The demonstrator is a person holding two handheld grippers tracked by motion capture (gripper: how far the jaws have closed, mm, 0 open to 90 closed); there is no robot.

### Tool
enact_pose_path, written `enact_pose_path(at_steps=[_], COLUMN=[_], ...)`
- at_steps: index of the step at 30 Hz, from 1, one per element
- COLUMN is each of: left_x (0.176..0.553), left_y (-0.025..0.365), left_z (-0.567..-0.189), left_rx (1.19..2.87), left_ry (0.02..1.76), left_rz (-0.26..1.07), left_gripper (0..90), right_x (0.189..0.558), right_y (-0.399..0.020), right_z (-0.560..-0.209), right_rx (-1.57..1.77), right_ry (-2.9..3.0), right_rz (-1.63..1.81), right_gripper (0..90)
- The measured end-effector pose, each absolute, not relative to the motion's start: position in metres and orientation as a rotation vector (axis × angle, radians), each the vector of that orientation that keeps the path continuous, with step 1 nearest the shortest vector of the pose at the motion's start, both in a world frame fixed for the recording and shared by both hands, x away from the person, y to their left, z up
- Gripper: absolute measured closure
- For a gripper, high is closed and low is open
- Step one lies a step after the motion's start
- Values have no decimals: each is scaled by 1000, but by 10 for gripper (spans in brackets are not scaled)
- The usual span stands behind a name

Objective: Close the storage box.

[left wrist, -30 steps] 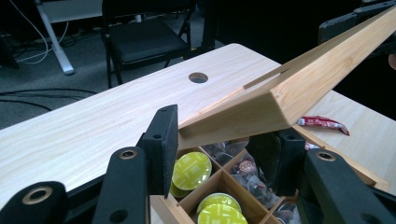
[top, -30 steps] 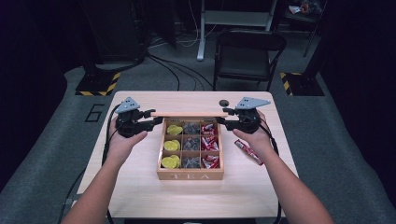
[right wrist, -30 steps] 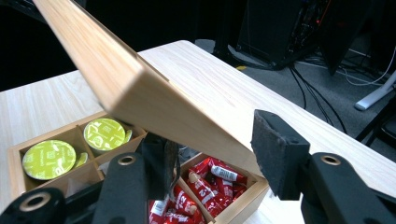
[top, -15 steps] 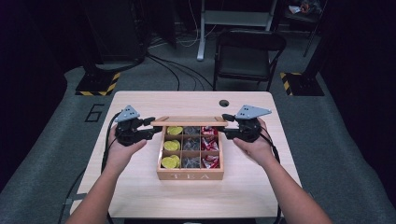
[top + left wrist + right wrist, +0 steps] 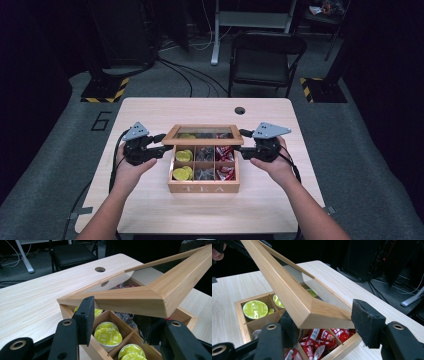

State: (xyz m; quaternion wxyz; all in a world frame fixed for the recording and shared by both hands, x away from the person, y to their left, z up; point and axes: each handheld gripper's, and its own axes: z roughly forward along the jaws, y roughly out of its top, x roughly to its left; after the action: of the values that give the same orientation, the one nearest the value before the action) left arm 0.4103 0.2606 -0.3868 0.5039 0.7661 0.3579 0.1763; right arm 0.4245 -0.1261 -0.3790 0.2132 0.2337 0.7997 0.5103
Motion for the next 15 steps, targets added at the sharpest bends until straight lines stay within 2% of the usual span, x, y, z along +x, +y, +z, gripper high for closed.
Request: enact_pose_path(at_steps=[15], left_x=[398], left_y=[261], left_z=[-405], left_rx=[1860], left_ry=[868], left_rz=[419], left_gripper=[514], right_x=[402], right_y=[-136], right_z=[-390], right_rx=[602], right_ry=[2263], right_rz=[1435], right_gripper=[405])
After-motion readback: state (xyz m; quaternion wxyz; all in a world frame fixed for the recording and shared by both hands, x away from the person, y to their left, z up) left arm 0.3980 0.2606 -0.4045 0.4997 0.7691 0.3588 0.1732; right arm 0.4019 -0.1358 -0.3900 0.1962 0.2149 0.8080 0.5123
